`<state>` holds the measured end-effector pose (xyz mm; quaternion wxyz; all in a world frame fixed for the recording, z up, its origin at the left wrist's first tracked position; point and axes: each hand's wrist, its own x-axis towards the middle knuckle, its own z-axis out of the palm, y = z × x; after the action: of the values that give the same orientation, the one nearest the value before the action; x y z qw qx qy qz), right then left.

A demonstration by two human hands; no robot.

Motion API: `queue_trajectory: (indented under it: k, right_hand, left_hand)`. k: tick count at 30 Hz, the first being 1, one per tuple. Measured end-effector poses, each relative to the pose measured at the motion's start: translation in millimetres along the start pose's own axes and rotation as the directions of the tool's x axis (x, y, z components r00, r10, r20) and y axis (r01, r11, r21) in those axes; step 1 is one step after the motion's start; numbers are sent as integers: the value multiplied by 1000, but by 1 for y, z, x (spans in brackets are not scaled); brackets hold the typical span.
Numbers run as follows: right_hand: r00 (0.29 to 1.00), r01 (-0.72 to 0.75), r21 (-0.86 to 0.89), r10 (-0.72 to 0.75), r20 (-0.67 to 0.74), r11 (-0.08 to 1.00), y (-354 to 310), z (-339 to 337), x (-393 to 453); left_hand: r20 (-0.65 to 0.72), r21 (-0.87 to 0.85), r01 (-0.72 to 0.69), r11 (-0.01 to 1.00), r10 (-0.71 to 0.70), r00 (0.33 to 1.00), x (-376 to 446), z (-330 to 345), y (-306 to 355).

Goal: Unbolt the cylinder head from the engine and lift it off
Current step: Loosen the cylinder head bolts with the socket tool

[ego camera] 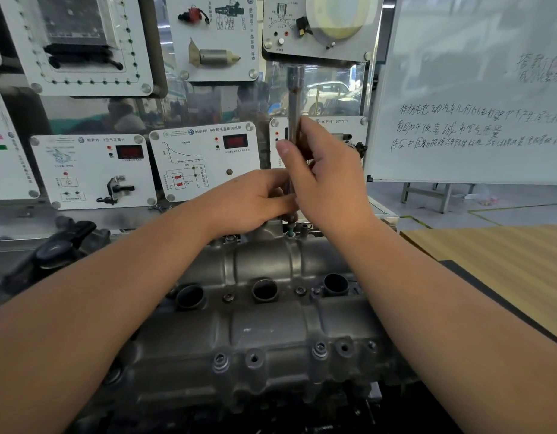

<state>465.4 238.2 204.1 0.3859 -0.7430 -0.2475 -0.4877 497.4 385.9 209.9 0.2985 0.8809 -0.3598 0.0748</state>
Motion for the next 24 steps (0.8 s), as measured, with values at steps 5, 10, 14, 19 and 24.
queue_trajectory:
  k: [5, 10, 14, 19, 24]
  right_hand:
    - [993, -95, 20, 93, 78, 995, -1, -1, 0]
    - [996, -76, 66, 73, 43, 995, -1, 1, -2]
    - [1000, -1, -4, 1, -9, 1000, 1, 0, 0]
    - [994, -105, 28, 104, 39, 994, -1, -1, 0]
    - [998, -56, 41, 56, 11, 998, -1, 0, -1]
  left_hand:
    - [12, -37, -4, 999, 4, 1000, -2, 0, -1]
    - [-10, 17, -14, 1000, 14, 1000, 0, 0, 1]
    - [-23, 27, -30, 999, 31, 999, 0, 1, 2]
    - [14, -22, -36, 999, 37, 999, -1, 1, -2]
    - [-8, 30, -42, 999, 42, 999, 0, -2, -1]
